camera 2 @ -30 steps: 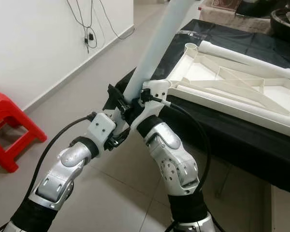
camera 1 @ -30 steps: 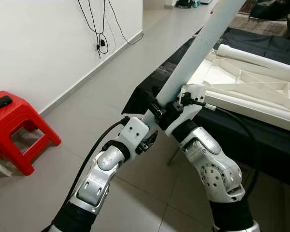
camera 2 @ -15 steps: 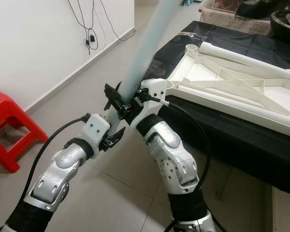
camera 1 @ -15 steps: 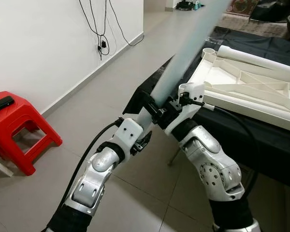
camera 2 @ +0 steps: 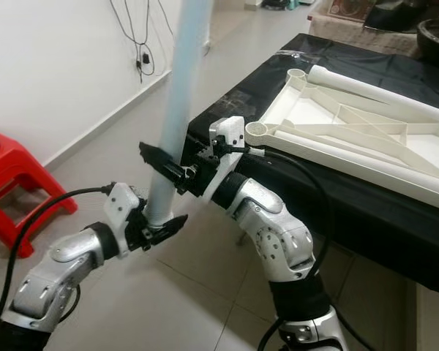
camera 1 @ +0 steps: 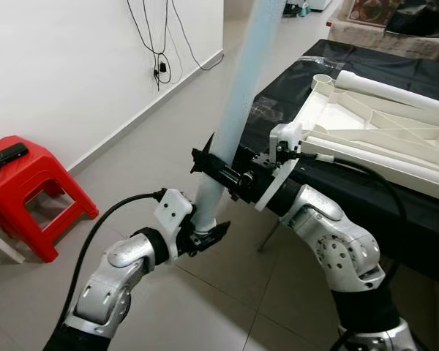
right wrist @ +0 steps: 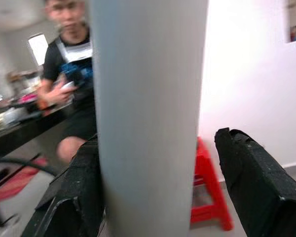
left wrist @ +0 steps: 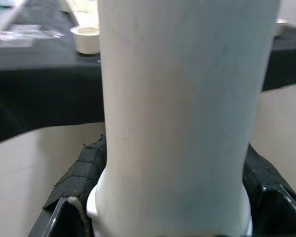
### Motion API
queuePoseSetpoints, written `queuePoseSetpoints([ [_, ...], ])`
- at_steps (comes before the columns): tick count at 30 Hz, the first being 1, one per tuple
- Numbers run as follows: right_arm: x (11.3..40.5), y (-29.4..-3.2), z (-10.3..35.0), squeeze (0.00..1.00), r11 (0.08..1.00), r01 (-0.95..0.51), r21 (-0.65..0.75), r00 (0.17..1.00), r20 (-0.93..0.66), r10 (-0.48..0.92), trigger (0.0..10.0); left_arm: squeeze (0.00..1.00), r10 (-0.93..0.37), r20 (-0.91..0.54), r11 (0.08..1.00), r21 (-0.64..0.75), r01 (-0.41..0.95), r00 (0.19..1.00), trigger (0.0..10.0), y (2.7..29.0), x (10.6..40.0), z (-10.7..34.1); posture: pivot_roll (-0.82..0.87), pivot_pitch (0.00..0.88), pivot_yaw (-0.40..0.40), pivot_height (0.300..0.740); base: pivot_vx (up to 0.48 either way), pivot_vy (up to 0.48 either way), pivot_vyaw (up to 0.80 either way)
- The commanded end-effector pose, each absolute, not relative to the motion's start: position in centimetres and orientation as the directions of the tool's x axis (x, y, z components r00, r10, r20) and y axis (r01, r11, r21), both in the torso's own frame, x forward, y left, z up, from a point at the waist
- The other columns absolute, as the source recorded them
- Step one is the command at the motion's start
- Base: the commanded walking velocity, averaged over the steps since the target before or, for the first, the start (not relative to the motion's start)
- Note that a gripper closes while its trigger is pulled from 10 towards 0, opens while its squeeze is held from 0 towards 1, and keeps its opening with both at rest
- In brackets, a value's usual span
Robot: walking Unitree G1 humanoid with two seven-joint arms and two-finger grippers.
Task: Building children table
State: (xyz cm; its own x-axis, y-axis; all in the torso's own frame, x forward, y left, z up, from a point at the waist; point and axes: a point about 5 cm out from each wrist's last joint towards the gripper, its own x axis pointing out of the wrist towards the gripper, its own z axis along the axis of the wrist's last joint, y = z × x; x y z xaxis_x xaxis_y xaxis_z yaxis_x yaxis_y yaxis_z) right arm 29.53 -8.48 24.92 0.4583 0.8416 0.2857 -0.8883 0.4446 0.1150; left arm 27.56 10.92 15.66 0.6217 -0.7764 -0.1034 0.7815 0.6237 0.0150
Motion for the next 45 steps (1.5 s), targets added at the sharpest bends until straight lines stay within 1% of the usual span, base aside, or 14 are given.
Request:
queuePoseSetpoints([
  [1, 29.2, -8.1, 24.8, 0.00, 0.382, -0.917, 0.114, 0.398, 0.269, 0.877, 10.0, 0.00, -0.816, -0.112, 0.573, -0.019, 0.819, 0.568, 10.0, 11.0, 26.8, 15.6, 0.02, 0.095, -0.023, 0.740, 0.000, 0.000, 0.00],
  [2, 29.2, -8.1, 24.8, 0.00, 0.382, -0.917, 0.114, 0.398, 0.269, 0.877, 10.0, 0.00, -0.816, -0.112, 0.573, -0.019, 0.819, 0.568, 10.0, 11.0, 26.8, 15.6, 0.02, 0.095, -0.023, 0.740, 0.000, 0.000, 0.00],
  [3, 29.1, -8.1, 24.7, 0.00, 0.344, -0.932, 0.111, 0.361, 0.260, 0.896, 10.0, 0.00, -0.838, -0.127, 0.539, -0.048, 0.841, 0.530, 10.0, 11.0, 26.3, 15.3, 0.03, 0.101, -0.023, 0.740, 0.000, 0.000, 0.00],
  [4, 28.8, -8.0, 24.6, 0.00, 0.288, -0.952, 0.104, 0.305, 0.236, 0.923, 10.0, 0.00, -0.875, -0.163, 0.476, -0.107, 0.873, 0.456, 10.0, 11.0, 25.1, 14.6, 0.02, 0.105, -0.023, 0.740, 0.000, 0.000, 0.00],
  [5, 28.8, -8.0, 24.6, 0.00, 0.288, -0.952, 0.104, 0.305, 0.236, 0.923, 10.0, 0.00, -0.875, -0.163, 0.476, -0.107, 0.873, 0.456, 10.0, 11.0, 25.1, 14.6, 0.02, 0.105, -0.023, 0.740, 0.000, 0.000, 0.00],
  [7, 28.6, -7.9, 24.5, 0.00, 0.260, -0.961, 0.099, 0.276, 0.222, 0.935, 10.0, 0.00, -0.891, -0.181, 0.442, -0.145, 0.885, 0.415, 10.0, 11.1, 24.5, 14.1, 0.03, 0.109, -0.022, 0.740, 0.000, 0.000, 0.00],
  [9, 28.6, -7.9, 24.6, 0.00, 0.250, -0.963, 0.096, 0.266, 0.218, 0.939, 10.0, 0.00, -0.897, -0.186, 0.430, -0.159, 0.888, 0.401, 10.0, 11.1, 24.2, 14.0, 0.03, 0.109, -0.022, 0.740, 0.000, 0.000, 0.00],
  [11, 28.3, -7.9, 24.5, 0.00, 0.207, -0.974, 0.093, 0.221, 0.193, 0.956, 10.0, 0.00, -0.910, -0.200, 0.399, -0.190, 0.897, 0.362, 10.0, 11.3, 23.6, 13.7, 0.02, 0.117, -0.021, 0.740, 0.000, 0.000, 0.00],
  [14, 28.2, -7.9, 24.5, 0.00, 0.187, -0.978, 0.093, 0.201, 0.180, 0.963, 10.0, 0.00, -0.913, -0.206, 0.391, -0.198, 0.899, 0.352, 10.0, 11.3, 23.4, 13.5, 0.02, 0.118, -0.020, 0.740, 0.000, 0.000, 0.00],
  [17, 27.9, -8.0, 24.5, 0.00, 0.141, -0.985, 0.100, 0.155, 0.155, 0.976, 10.0, 0.00, -0.919, -0.222, 0.372, -0.202, 0.906, 0.327, 10.0, 11.6, 23.2, 13.5, 0.02, 0.124, -0.019, 0.740, 0.000, 0.000, 0.00],
  [30, 27.4, -7.6, 23.9, 0.00, 0.103, -0.985, 0.138, 0.122, 0.134, 0.984, 10.0, 0.00, -0.915, -0.229, 0.377, -0.202, 0.904, 0.331, 10.0, 11.8, 23.4, 13.5, 0.02, 0.128, -0.021, 0.740, 0.000, 0.000, 0.00],
  [44, 27.0, -7.1, 23.6, 0.00, 0.086, -0.981, 0.174, 0.110, 0.133, 0.985, 10.0, 0.00, -0.920, -0.232, 0.363, -0.210, 0.908, 0.315, 10.0, 11.6, 23.2, 13.4, 0.01, 0.128, -0.023, 0.740, 0.000, 0.000, 0.00],
  [45, 26.9, -7.1, 23.5, 0.00, 0.079, -0.980, 0.181, 0.104, 0.131, 0.986, 7.5, 0.00, -0.921, -0.234, 0.362, -0.212, 0.908, 0.313, 10.0, 11.6, 23.2, 13.3, 0.01, 0.129, -0.023, 0.740, 0.000, 0.000, 0.00],
])
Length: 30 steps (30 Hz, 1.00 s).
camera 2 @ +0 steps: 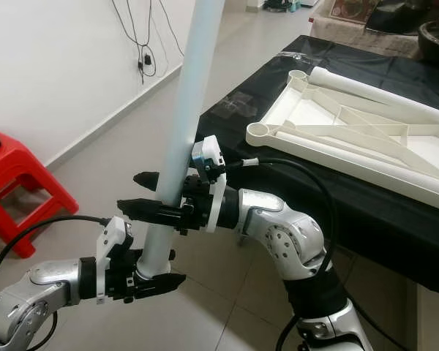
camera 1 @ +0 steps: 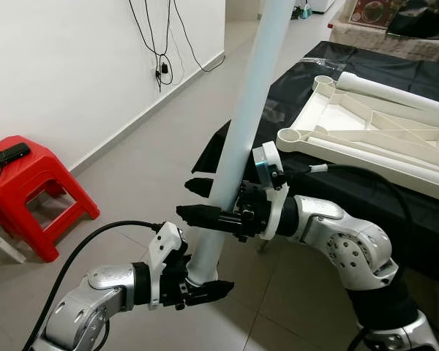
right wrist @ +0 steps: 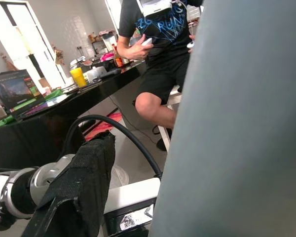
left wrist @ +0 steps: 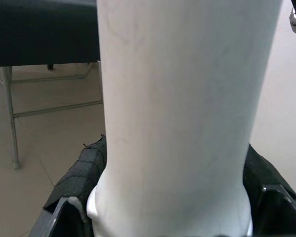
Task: Building children table
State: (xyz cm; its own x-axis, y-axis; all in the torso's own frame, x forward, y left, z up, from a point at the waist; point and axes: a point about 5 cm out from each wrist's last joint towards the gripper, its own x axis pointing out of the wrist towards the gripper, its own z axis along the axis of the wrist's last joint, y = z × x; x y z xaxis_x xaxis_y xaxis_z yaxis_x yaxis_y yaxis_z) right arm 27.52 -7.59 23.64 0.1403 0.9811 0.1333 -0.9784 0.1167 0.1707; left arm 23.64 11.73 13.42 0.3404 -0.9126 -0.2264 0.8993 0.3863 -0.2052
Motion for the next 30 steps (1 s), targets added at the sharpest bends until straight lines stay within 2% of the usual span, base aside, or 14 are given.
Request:
queuePoseSetpoints([
  [1, 26.91, -7.07, 23.48, 0.00, 0.079, -0.980, 0.181, 0.104, 0.131, 0.986, 7.5, 0.00, -0.921, -0.234, 0.362, -0.212, 0.908, 0.313, 10.0, 11.60, 23.17, 13.27, 0.01, 0.129, -0.023, 0.740, 0.000, 0.000, 0.00],
  [2, 26.88, -7.03, 23.44, 0.00, 0.077, -0.980, 0.183, 0.102, 0.130, 0.986, 2.9, 0.00, -0.920, -0.237, 0.362, -0.212, 0.908, 0.312, 10.0, 11.63, 23.19, 13.21, 0.01, 0.129, -0.024, 0.740, 0.000, 0.000, 0.00],
  [3, 26.77, -6.98, 23.39, 0.00, 0.070, -0.980, 0.186, 0.095, 0.129, 0.987, 0.0, 0.00, -0.919, -0.238, 0.364, -0.211, 0.907, 0.313, 10.0, 11.66, 23.23, 13.19, 0.01, 0.128, -0.022, 0.740, 0.000, 0.000, 0.00],
  [15, 26.32, -6.75, 23.27, 0.00, 0.052, -0.978, 0.201, 0.080, 0.135, 0.988, 0.0, 0.00, -0.919, -0.245, 0.362, -0.216, 0.907, 0.309, 10.0, 11.79, 23.13, 13.07, 0.01, 0.126, -0.022, 0.740, 0.000, 0.000, 0.00],
  [20, 26.47, -6.75, 23.29, 0.00, 0.065, -0.979, 0.196, 0.094, 0.141, 0.986, 0.0, 0.00, -0.901, -0.272, 0.403, -0.231, 0.886, 0.338, 10.0, 11.85, 23.38, 12.74, 0.02, 0.123, -0.021, 0.740, 0.000, 0.000, 0.00],
  [21, 26.52, -6.77, 23.30, 0.00, 0.069, -0.978, 0.195, 0.098, 0.142, 0.985, 0.0, 1.00, -0.899, -0.276, 0.405, -0.231, 0.885, 0.340, 10.0, 11.82, 23.38, 12.69, 0.02, 0.123, -0.021, 0.740, 0.000, 0.000, 0.00],
  [30, 27.03, -7.15, 23.52, 0.00, 0.098, -0.979, 0.178, 0.124, 0.142, 0.982, 0.0, 1.00, -0.891, -0.284, 0.417, -0.202, 0.886, 0.355, 10.0, 11.82, 23.35, 12.49, 0.01, 0.112, -0.021, 0.740, 0.000, 0.000, 0.00],
])
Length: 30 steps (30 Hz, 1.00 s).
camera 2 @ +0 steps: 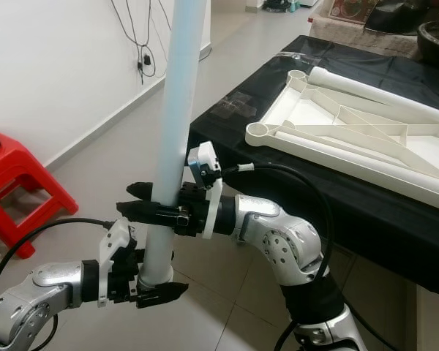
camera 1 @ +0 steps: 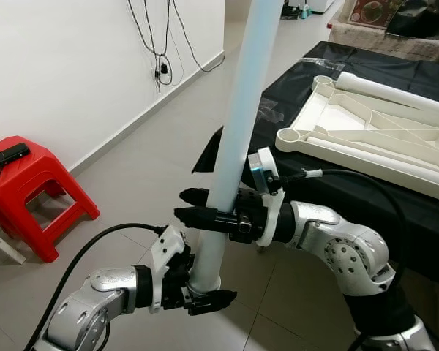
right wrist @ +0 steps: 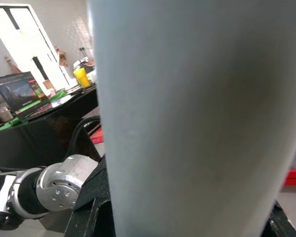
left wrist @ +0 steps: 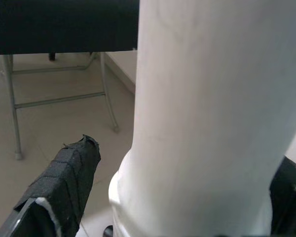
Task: Building children table
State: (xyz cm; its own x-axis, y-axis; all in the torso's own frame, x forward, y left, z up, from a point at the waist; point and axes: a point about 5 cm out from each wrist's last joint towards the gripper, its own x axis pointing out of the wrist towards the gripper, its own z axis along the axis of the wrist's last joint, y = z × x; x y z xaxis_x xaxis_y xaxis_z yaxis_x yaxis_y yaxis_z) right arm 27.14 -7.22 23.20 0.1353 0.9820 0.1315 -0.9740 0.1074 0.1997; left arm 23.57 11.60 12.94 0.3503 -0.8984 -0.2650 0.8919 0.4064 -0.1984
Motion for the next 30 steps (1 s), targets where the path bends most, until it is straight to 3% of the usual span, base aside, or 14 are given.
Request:
queuePoseSetpoints([
  [1, 27.5, -7.6, 23.6, 0.00, 0.129, -0.977, 0.169, 0.154, 0.142, 0.978, 0.0, 0.57, -0.891, -0.287, 0.414, -0.200, 0.888, 0.351, 10.0, 11.8, 23.2, 12.4, 0.02, 0.106, -0.022, 0.740, 0.000, 0.000, 0.00],
  [2, 27.5, -7.6, 23.6, 0.00, 0.129, -0.977, 0.169, 0.154, 0.142, 0.978, 0.0, 0.57, -0.891, -0.287, 0.414, -0.200, 0.888, 0.351, 10.0, 11.8, 23.2, 12.4, 0.02, 0.106, -0.022, 0.740, 0.000, 0.000, 0.00],
  [3, 28.3, -8.2, 23.7, 0.00, 0.192, -0.970, 0.148, 0.212, 0.138, 0.967, 0.0, 0.00, -0.890, -0.286, 0.418, -0.197, 0.887, 0.356, 10.0, 11.8, 23.0, 12.3, 0.02, 0.100, -0.025, 0.740, 0.000, 0.000, 0.00],
  [4, 28.3, -8.2, 23.7, 0.00, 0.192, -0.970, 0.148, 0.212, 0.138, 0.967, 0.0, 0.00, -0.890, -0.286, 0.418, -0.197, 0.887, 0.356, 10.0, 11.8, 23.0, 12.3, 0.02, 0.100, -0.025, 0.740, 0.000, 0.000, 0.00],
  [7, 31.9, -11.3, 24.5, 0.00, 0.524, -0.849, 0.069, 0.527, 0.179, 0.831, 0.0, 0.00, -0.867, -0.275, 0.476, -0.203, 0.856, 0.416, 10.0, 11.9, 22.6, 11.8, 0.02, 0.087, -0.020, 0.740, 0.000, 0.000, 0.00],
  [8, 31.9, -11.3, 24.5, 0.00, 0.524, -0.849, 0.069, 0.527, 0.179, 0.831, 0.0, 0.00, -0.867, -0.275, 0.476, -0.203, 0.856, 0.416, 10.0, 11.9, 22.6, 11.8, 0.02, 0.087, -0.020, 0.740, 0.000, 0.000, 0.00],
  [12, 33.5, -13.7, 25.1, 0.00, 0.715, -0.697, 0.049, 0.706, 0.223, 0.673, 0.0, 0.00, -0.831, -0.256, 0.544, -0.188, 0.818, 0.494, 10.0, 12.2, 22.8, 11.6, 0.01, 0.074, -0.018, 0.740, 0.000, 0.000, 0.00],
  [14, 34.1, -15.7, 25.4, 0.00, 0.861, -0.509, 0.011, 0.832, 0.261, 0.489, 0.0, 0.00, -0.754, -0.219, 0.650, -0.120, 0.750, 0.619, 10.0, 12.5, 23.6, 11.7, 0.01, 0.068, -0.019, 0.740, 0.000, 0.000, 0.00],
  [15, 34.1, -15.7, 25.4, 0.00, 0.861, -0.509, 0.011, 0.832, 0.261, 0.489, 0.0, 0.00, -0.754, -0.219, 0.650, -0.120, 0.750, 0.619, 10.0, 12.5, 23.6, 11.7, 0.01, 0.068, -0.019, 0.740, 0.000, 0.000, 0.00],
  [16, 33.9, -16.6, 25.4, 0.00, 0.917, -0.398, -0.009, 0.879, 0.282, 0.384, 7.3, 0.00, -0.687, -0.176, 0.724, -0.087, 0.684, 0.705, 10.0, 12.6, 24.3, 12.2, 0.01, 0.057, -0.016, 0.740, 0.000, 0.000, 0.00],
  [18, 33.9, -16.6, 25.4, 0.00, 0.917, -0.398, -0.009, 0.879, 0.282, 0.384, 7.3, 0.00, -0.687, -0.176, 0.724, -0.087, 0.684, 0.705, 10.0, 12.6, 24.3, 12.2, 0.01, 0.057, -0.016, 0.740, 0.000, 0.000, 0.00],
  [19, 33.5, -17.2, 25.3, 0.00, 0.949, -0.316, 0.003, 0.906, 0.298, 0.301, 10.0, 0.00, -0.618, -0.144, 0.785, -0.057, 0.617, 0.773, 10.0, 12.8, 24.9, 12.6, 0.01, 0.056, -0.016, 0.740, 0.000, 0.000, 0.00],
  [23, 31.6, -17.0, 22.6, 0.00, 0.982, -0.187, -0.017, 0.946, 0.267, 0.185, 10.0, 0.00, -0.463, -0.067, 0.886, -0.019, 0.463, 0.884, 10.0, 12.8, 25.6, 13.4, 0.01, 0.040, -0.012, 0.740, 0.000, 0.000, -0.80],
  [30, 29.2, -15.9, 19.4, 0.00, 0.990, -0.127, -0.061, 0.970, 0.202, 0.137, 10.0, 0.00, -0.397, -0.035, 0.918, 0.007, 0.397, 0.917, 10.0, 12.6, 25.1, 13.9, 0.00, 0.041, -0.009, 0.740, 0.000, 0.000, -0.80],
])
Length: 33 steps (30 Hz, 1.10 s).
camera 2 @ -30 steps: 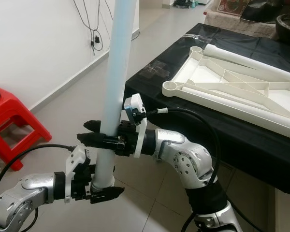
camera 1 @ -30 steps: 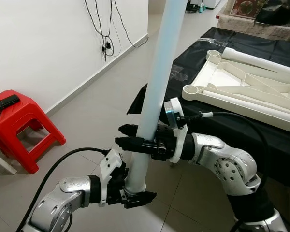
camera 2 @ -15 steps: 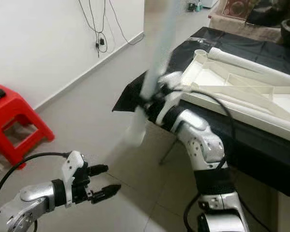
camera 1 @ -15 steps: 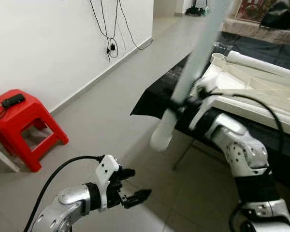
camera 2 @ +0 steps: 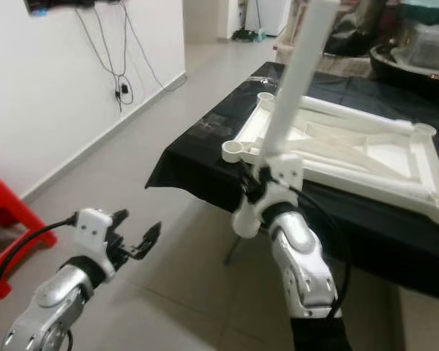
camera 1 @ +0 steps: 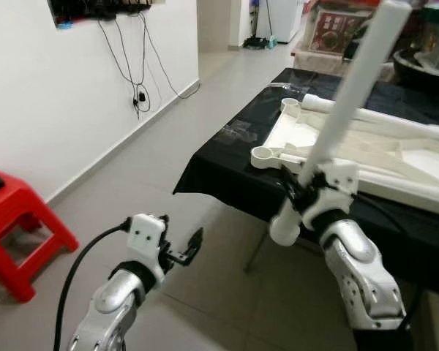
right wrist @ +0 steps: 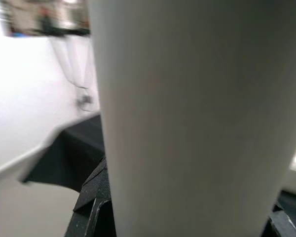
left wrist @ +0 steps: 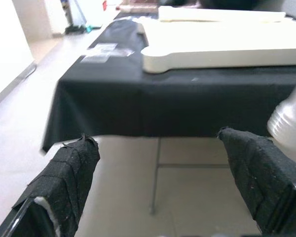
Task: Building children table
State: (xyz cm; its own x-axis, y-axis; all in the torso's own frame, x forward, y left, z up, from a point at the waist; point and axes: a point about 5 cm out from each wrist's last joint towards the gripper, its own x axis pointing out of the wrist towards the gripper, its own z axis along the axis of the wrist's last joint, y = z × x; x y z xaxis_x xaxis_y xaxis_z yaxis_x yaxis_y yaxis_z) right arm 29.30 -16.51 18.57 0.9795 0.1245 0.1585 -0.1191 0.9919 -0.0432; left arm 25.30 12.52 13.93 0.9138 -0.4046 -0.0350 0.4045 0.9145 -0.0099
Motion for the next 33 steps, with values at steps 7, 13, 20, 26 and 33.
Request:
queuePoseSetpoints([
  [7, 27.0, -14.4, 16.9, 0.00, 0.990, -0.102, -0.096, 0.984, 0.138, 0.115, 10.0, 0.00, -0.361, -0.022, 0.932, -0.006, 0.361, 0.932, 10.0, 12.1, 24.6, 13.8, 0.01, 0.040, -0.010, 0.740, 0.000, 0.000, -0.80],
  [13, 26.6, -13.8, 16.3, 0.00, 0.994, -0.072, -0.078, 0.989, 0.123, 0.081, 10.0, 0.00, -0.370, -0.030, 0.929, -0.018, 0.370, 0.929, 10.0, 11.5, 24.7, 13.7, 0.01, 0.034, -0.013, 0.740, 0.000, 0.457, -0.80],
  [20, 26.4, -13.7, 16.1, 0.00, 0.995, -0.056, -0.085, 0.991, 0.116, 0.066, 10.0, 0.00, -0.364, -0.030, 0.931, -0.009, 0.364, 0.931, 10.0, 11.1, 24.6, 13.7, 0.00, 0.037, -0.018, 0.740, 0.000, 0.206, -0.80],
  [26, 26.6, -13.5, 16.1, 0.00, 0.994, -0.050, -0.098, 0.992, 0.115, 0.061, 10.0, 0.00, -0.336, -0.020, 0.942, -0.002, 0.336, 0.942, 10.0, 10.8, 24.8, 14.0, 0.01, 0.042, -0.018, 0.740, 0.000, 0.000, -0.79],
  [33, 26.9, -13.2, 16.1, 0.00, 0.992, -0.077, -0.103, 0.990, 0.114, 0.089, 10.0, 0.00, -0.254, 0.032, 0.967, 0.040, 0.253, 0.967, 10.0, 11.4, 25.6, 15.4, 0.01, 0.047, -0.021, 0.740, 0.000, 0.000, -0.21],
])
